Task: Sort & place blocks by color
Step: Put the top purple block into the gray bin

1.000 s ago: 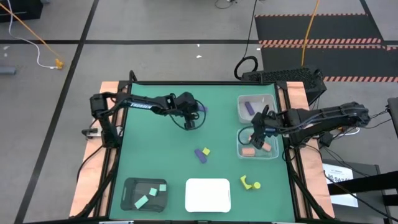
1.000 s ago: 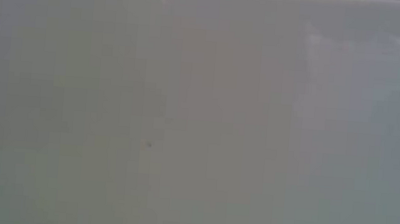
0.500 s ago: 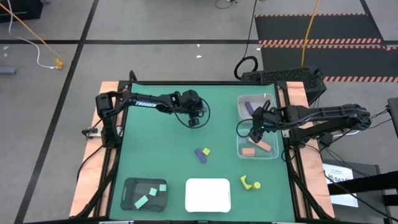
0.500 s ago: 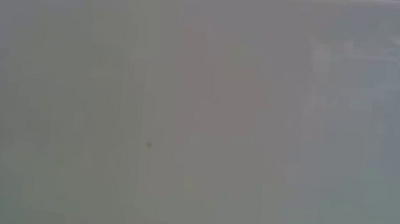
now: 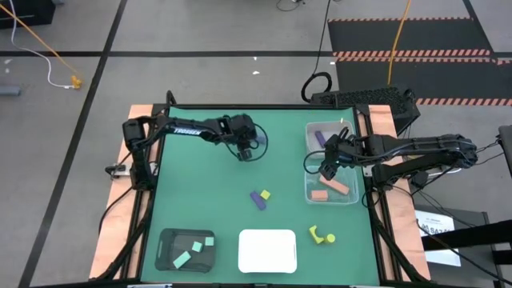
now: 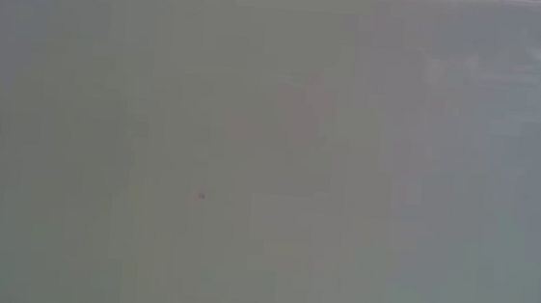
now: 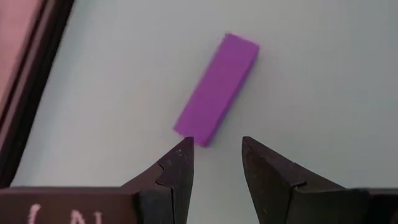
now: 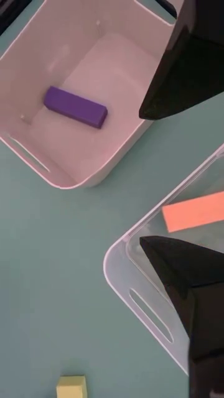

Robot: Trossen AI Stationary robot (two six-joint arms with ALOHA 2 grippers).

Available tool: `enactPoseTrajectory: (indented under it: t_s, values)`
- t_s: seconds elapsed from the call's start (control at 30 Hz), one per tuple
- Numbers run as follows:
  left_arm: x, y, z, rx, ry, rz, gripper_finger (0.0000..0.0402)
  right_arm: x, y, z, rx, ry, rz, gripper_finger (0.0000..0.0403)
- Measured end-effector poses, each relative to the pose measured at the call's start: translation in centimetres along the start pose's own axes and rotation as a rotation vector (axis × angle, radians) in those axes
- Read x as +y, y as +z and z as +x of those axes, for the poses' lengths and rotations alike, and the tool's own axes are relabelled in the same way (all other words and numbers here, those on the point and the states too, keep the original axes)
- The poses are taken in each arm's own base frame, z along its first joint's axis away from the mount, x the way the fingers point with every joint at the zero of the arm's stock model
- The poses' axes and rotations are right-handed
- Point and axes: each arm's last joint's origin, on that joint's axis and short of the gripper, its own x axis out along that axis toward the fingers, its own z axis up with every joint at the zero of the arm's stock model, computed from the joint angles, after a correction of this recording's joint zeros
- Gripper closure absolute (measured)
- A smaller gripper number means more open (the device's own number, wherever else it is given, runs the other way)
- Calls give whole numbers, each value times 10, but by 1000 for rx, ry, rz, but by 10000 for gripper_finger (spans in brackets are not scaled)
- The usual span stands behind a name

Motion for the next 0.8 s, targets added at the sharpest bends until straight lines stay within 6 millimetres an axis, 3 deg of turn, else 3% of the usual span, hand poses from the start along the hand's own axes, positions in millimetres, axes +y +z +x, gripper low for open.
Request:
enactPoseTrajectory:
  t_s: [0.27, 0.4, 0.57, 0.8]
  values:
    - [12, 6, 1, -84, 31, 10, 266, 0, 0, 0, -4, 3, 4, 90]
    - [13, 3, 3, -82, -61, 35, 262, 2, 2, 0, -18, 15, 10, 90]
    - [9, -1, 11, -74, -124, 128, 233, 2, 2, 0, -23, 20, 13, 90]
    - [14, 3, 12, -95, -12, 174, 185, 2, 3, 0, -27, 24, 15, 90]
